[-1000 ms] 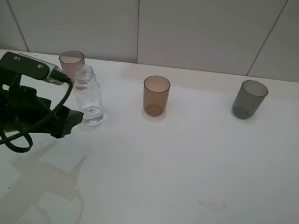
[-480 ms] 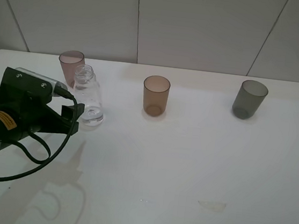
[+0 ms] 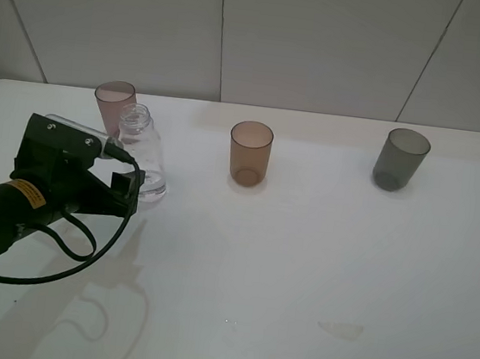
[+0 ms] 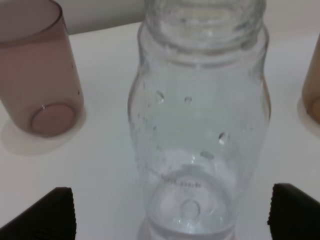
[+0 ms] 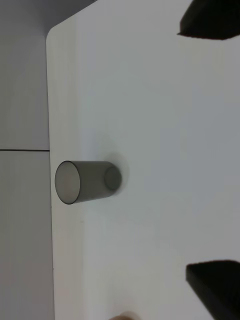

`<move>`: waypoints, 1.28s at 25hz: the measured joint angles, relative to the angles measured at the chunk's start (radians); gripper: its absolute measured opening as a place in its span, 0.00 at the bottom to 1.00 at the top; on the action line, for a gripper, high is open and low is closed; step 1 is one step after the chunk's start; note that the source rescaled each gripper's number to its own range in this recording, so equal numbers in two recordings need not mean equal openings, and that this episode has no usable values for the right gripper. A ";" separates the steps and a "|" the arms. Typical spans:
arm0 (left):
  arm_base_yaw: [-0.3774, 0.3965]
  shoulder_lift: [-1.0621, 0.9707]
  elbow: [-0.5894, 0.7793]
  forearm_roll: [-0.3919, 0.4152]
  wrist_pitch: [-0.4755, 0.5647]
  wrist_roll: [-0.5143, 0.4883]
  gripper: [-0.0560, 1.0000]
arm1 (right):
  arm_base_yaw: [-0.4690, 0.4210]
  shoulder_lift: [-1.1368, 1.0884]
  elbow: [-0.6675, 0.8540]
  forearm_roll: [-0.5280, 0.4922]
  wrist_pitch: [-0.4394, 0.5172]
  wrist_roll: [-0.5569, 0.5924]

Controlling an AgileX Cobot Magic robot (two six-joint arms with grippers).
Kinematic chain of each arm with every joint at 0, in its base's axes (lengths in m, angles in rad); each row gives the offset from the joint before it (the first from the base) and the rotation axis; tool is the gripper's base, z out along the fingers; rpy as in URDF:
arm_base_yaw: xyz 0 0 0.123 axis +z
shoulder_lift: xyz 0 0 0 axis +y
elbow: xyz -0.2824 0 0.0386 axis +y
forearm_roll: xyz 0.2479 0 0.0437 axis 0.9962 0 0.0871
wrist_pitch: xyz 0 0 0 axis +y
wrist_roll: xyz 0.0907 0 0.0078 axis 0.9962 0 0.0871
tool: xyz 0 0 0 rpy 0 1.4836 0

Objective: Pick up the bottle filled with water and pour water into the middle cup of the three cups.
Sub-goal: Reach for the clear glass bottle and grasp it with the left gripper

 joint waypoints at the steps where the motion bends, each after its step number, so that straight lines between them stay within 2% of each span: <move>1: 0.000 0.000 -0.011 0.000 -0.001 0.000 0.97 | 0.000 0.000 0.000 0.000 0.000 0.000; 6: 0.000 0.014 -0.068 -0.007 -0.007 0.000 0.97 | 0.000 0.000 0.000 0.000 0.000 0.000; 17: 0.000 0.176 -0.177 -0.011 -0.011 -0.002 0.97 | 0.000 0.000 0.000 0.000 0.000 0.000; 32: 0.000 0.255 -0.269 -0.003 -0.011 -0.015 0.97 | 0.000 0.000 0.000 0.000 0.000 0.000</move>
